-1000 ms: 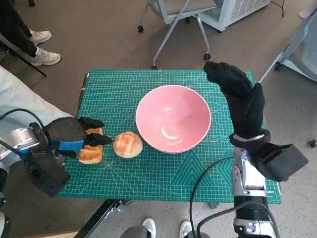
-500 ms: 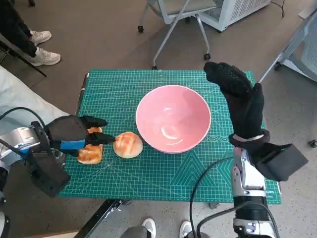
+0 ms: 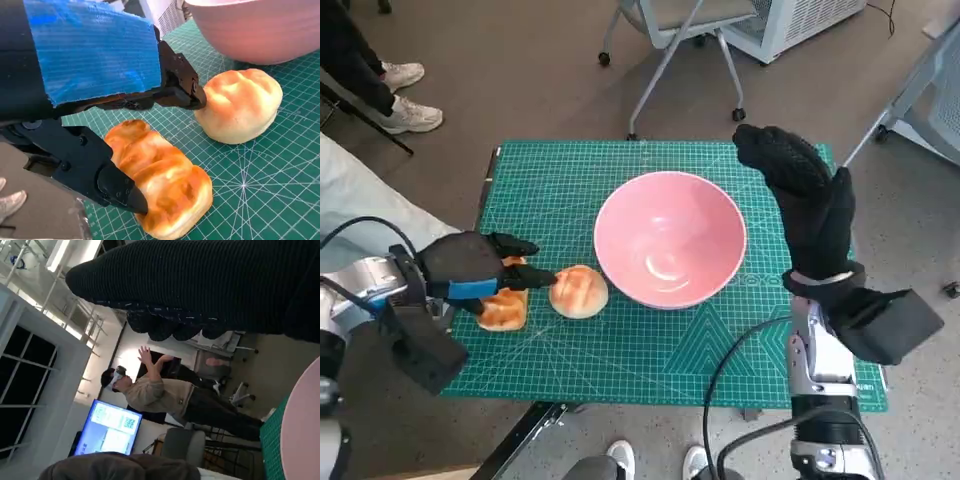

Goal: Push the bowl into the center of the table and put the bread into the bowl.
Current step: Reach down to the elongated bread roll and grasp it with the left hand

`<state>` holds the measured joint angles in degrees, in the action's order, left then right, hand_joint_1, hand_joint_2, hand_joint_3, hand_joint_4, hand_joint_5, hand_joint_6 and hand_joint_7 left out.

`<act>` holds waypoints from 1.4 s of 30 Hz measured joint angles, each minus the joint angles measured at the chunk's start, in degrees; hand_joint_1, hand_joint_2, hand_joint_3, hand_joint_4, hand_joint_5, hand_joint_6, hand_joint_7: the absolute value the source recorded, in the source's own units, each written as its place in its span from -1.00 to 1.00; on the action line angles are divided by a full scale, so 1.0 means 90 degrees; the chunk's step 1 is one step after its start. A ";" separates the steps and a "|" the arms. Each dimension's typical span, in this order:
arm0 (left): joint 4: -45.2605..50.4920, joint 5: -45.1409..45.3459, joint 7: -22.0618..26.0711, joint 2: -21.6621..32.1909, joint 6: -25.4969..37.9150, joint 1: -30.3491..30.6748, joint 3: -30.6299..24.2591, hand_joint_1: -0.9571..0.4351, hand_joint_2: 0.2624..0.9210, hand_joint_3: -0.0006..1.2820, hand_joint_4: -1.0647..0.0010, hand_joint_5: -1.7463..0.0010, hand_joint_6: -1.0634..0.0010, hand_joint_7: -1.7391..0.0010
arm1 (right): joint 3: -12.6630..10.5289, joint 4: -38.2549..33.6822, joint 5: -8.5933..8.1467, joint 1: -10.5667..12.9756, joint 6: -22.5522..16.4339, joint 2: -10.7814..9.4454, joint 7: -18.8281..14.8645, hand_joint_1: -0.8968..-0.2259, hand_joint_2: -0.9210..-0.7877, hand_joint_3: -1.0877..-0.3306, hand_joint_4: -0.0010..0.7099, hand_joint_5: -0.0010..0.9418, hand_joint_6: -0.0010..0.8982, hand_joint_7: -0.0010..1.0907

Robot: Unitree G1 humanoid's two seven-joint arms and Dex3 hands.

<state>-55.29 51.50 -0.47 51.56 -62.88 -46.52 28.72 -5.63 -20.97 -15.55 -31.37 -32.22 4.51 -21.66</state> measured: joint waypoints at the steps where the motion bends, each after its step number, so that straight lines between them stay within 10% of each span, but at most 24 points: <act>1: -0.0034 0.0001 0.0013 -0.0011 0.0021 -0.0017 0.0018 0.13 0.92 -0.86 -0.54 0.71 -0.24 -0.01 | -0.0001 0.0000 0.0000 0.0001 -0.0003 0.0000 -0.0001 -0.51 -1.00 -0.32 -0.48 -0.99 -0.93 0.10; 3: -0.0072 0.0010 0.0012 -0.0030 0.0085 -0.0044 0.0057 0.28 0.96 -0.89 -0.41 0.13 -0.21 -0.22 | -0.0003 0.0000 0.0000 0.0006 -0.0013 0.0000 -0.0002 -0.51 -1.00 -0.32 -0.48 -0.99 -0.93 0.10; 9: -0.0054 0.0177 -0.0079 -0.0036 0.0278 -0.0142 0.0222 0.37 0.93 -0.97 -0.46 -0.30 -0.45 -0.03 | -0.0017 0.0000 0.0000 0.0027 -0.0029 0.0001 -0.0002 -0.51 -1.00 -0.32 -0.48 -0.99 -0.94 0.09; 42: -0.0189 0.0390 -0.0234 -0.0036 0.0809 -0.0308 0.0630 0.37 0.97 -0.97 -0.29 -0.52 -0.58 0.12 | -0.0061 -0.0085 -0.0014 0.0072 -0.0149 -0.0013 -0.0016 -0.52 -1.00 -0.32 -0.47 -0.99 -0.94 0.07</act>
<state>-56.99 55.01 -2.57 51.24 -55.60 -49.30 34.39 -6.18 -21.74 -15.67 -30.72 -33.56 4.39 -21.80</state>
